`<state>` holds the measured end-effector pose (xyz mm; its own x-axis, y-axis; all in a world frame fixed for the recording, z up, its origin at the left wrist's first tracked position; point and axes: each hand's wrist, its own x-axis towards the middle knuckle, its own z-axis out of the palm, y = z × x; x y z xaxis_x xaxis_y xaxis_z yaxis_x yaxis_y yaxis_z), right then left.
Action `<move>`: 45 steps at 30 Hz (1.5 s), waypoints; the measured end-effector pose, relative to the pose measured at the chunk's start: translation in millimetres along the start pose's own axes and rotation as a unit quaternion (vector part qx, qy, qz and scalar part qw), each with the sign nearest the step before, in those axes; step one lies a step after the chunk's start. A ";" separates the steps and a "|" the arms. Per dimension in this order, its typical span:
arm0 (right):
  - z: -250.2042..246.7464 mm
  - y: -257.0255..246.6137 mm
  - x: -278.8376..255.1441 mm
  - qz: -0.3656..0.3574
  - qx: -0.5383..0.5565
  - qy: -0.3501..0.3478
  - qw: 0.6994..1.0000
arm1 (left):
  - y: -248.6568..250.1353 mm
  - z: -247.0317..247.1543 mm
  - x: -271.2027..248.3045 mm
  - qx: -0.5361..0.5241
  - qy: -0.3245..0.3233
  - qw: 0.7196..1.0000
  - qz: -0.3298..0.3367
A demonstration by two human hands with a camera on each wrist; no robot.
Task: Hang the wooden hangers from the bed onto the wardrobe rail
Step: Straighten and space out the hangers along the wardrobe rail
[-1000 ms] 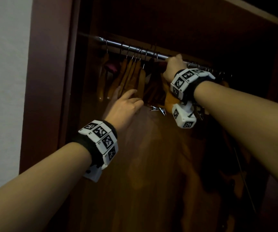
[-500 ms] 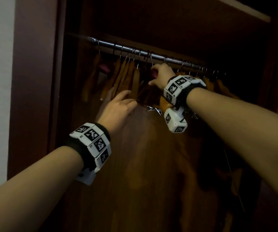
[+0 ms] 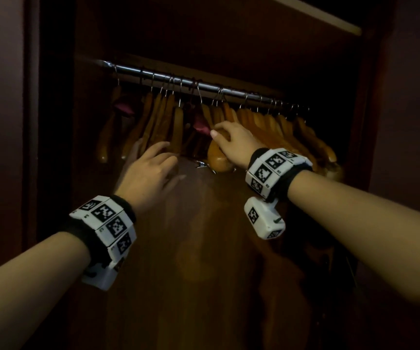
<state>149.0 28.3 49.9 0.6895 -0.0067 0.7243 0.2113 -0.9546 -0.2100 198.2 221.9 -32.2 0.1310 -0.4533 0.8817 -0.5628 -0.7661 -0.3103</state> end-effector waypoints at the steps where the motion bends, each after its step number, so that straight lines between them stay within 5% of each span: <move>1: -1.9 7.3 -5.3 0.002 0.001 0.012 1.000 | 3.2 -0.6 1.0 -0.002 0.004 1.000 -0.011; 6: -10.1 41.4 -19.9 0.039 -0.018 0.039 0.998 | 30.2 -1.3 21.1 0.003 -0.001 0.998 -0.062; 11: -12.9 55.8 -25.5 0.082 -0.048 0.051 0.994 | 61.7 0.0 53.0 -0.024 -0.018 0.999 -0.028; 16: -15.5 62.8 -24.8 0.093 -0.046 0.035 0.994 | 85.5 9.3 81.2 -0.037 -0.108 0.993 0.013; 27: -17.1 79.5 -20.8 0.094 -0.021 0.040 0.995 | 96.4 29.6 105.9 -0.047 -0.221 0.974 -0.013; 33: -18.8 84.1 -17.1 0.071 -0.060 0.015 0.996 | 95.8 33.6 111.9 -0.015 -0.221 0.975 0.003; 40: -3.7 79.6 -26.2 -0.001 -0.215 -0.002 0.977 | 85.4 36.0 98.4 -0.012 -0.118 0.993 -0.012; 45: 4.2 68.0 -19.9 0.017 -0.256 0.005 0.967 | 82.8 33.1 95.9 -0.016 -0.106 0.994 -0.022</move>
<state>152.6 -35.3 18.4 0.6824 -0.0418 0.7298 -0.1837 -0.9761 0.1158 191.2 99.9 14.9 0.3235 -0.5072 0.7988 -0.5777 -0.7744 -0.2578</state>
